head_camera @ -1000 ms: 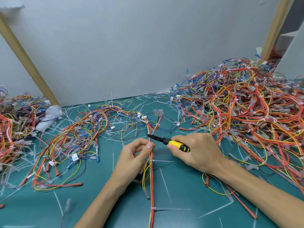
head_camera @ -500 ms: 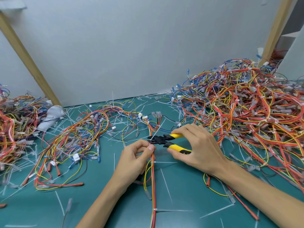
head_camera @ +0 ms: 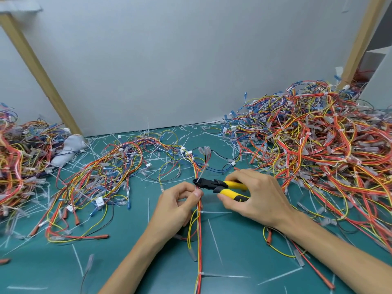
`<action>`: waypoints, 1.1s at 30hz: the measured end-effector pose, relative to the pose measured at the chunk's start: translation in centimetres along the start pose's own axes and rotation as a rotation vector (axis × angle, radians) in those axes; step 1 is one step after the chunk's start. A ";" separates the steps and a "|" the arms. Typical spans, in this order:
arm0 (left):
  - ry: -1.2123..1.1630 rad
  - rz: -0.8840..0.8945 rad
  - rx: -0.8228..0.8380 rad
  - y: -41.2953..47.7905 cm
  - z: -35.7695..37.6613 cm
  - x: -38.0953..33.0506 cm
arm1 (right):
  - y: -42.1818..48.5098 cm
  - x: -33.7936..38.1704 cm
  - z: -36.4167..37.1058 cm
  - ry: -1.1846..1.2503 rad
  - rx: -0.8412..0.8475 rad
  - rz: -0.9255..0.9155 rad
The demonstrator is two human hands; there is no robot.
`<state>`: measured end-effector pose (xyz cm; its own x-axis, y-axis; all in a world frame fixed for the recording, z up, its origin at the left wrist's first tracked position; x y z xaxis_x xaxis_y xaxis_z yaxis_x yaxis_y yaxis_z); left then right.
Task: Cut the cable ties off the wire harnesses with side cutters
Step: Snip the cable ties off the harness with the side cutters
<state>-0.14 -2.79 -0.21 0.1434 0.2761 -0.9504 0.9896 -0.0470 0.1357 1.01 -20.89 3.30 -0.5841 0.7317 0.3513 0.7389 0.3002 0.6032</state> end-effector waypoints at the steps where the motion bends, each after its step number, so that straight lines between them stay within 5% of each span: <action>1: 0.004 0.001 0.003 0.0 0.0 0.1 | 0.0 -0.2 0.1 0.000 0.011 0.022; 33: -0.002 0.019 0.001 0.2 -0.2 0.4 | -0.1 -0.4 1.0 -0.109 0.113 0.054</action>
<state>0.15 -2.48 -0.48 0.1622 0.2732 -0.9482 0.9867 -0.0533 0.1534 1.52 -20.63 2.41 -0.5073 0.8088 0.2975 0.8049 0.3212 0.4990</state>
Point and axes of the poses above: each hand's wrist, its own y-axis towards the middle knuckle, its own z-axis out of the palm, x = y × z, the point moved 8 cm from there along y, towards the middle knuckle, and after that the axes turned 2 degrees about -x, right-handed, at the moved point
